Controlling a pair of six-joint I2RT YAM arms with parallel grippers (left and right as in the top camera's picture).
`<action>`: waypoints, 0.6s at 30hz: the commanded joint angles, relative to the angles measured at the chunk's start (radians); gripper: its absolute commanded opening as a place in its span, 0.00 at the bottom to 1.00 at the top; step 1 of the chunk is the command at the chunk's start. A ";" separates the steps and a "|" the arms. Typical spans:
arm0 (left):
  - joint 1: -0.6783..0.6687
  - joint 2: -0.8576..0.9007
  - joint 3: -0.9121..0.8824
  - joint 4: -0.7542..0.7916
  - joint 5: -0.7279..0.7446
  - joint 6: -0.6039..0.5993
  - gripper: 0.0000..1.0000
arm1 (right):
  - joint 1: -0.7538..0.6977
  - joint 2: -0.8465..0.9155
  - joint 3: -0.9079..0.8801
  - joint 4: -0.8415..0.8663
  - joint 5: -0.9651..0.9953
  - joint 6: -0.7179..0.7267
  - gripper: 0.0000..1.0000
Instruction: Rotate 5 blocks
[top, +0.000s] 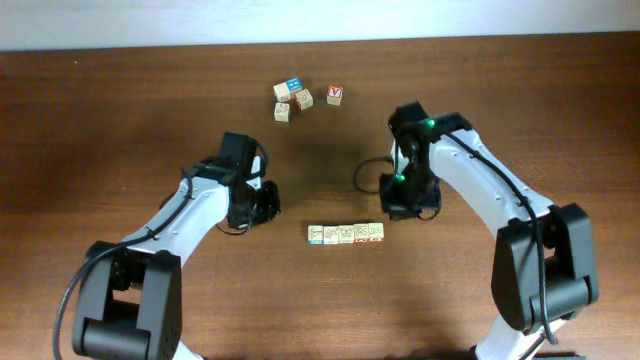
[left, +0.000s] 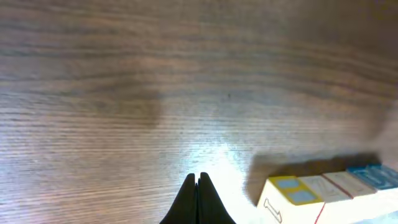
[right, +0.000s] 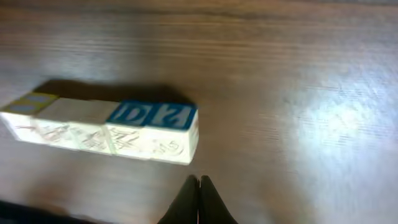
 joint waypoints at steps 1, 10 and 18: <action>-0.007 0.003 0.013 -0.007 0.025 0.092 0.00 | -0.026 0.002 -0.083 0.070 -0.027 -0.088 0.04; -0.013 0.003 0.012 -0.023 0.019 0.099 0.00 | 0.009 0.006 -0.186 0.213 -0.163 -0.035 0.04; -0.013 0.003 0.012 -0.018 -0.005 0.099 0.00 | 0.174 0.008 -0.187 0.307 -0.143 0.254 0.04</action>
